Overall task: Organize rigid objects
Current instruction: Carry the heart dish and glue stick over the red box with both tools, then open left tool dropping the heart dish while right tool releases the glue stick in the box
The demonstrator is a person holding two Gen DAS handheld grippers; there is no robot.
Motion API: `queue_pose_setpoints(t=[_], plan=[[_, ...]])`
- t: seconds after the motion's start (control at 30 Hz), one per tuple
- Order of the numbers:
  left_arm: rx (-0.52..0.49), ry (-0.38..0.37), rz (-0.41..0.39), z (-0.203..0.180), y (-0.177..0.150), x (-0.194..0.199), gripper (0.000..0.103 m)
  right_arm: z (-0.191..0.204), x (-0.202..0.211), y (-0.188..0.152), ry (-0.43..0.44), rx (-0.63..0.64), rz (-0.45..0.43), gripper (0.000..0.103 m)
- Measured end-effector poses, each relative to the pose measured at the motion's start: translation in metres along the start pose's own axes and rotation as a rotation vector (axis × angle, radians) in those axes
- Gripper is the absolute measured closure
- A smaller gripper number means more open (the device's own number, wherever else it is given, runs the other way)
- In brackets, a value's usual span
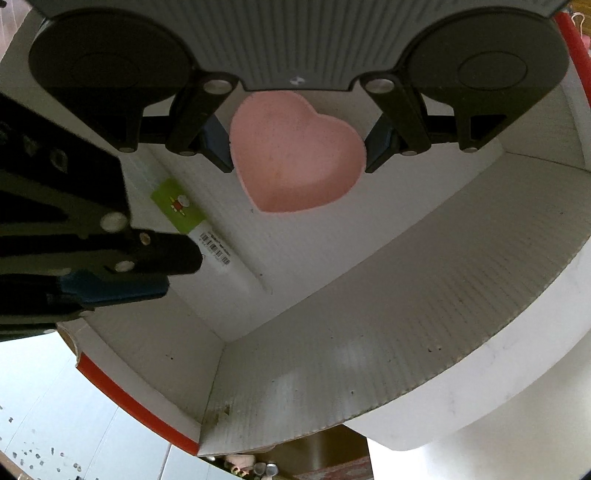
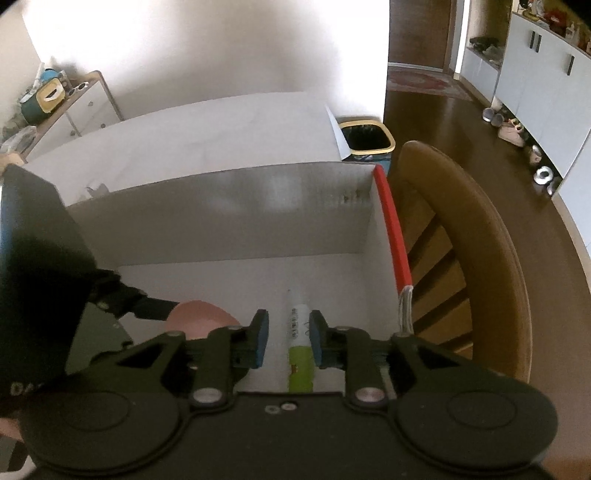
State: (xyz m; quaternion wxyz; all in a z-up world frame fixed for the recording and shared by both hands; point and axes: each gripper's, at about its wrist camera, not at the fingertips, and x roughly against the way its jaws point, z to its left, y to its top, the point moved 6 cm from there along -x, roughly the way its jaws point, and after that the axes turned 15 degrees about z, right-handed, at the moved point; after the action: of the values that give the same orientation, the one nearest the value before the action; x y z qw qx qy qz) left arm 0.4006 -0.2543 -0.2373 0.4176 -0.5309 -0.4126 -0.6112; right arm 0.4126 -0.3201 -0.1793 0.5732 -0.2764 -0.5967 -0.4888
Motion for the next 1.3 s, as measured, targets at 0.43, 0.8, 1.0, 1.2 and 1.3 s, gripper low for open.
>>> queue_pose_setpoints(t=[0.43,0.8,1.0,1.2,1.3], plan=[[0.031,-0.011,-0.016,0.0,-0.028,0.022,0.028,0.001,0.028,-0.011,0.03,-0.01,-0.057,0.048],[0.062,-0.021,-0.115,-0.002,-0.043,0.07,0.028,0.006,0.06,-0.026,0.057,-0.004,-0.123,0.037],[0.077,-0.039,-0.186,-0.003,-0.05,0.086,0.028,0.01,0.082,-0.034,0.075,-0.01,-0.175,0.03],[0.065,-0.037,-0.266,-0.008,-0.06,0.1,0.028,0.014,0.101,-0.045,0.091,-0.02,-0.225,0.022],[0.065,-0.041,-0.309,-0.007,-0.068,0.112,0.028,0.02,0.108,-0.051,0.103,-0.018,-0.25,0.019]])
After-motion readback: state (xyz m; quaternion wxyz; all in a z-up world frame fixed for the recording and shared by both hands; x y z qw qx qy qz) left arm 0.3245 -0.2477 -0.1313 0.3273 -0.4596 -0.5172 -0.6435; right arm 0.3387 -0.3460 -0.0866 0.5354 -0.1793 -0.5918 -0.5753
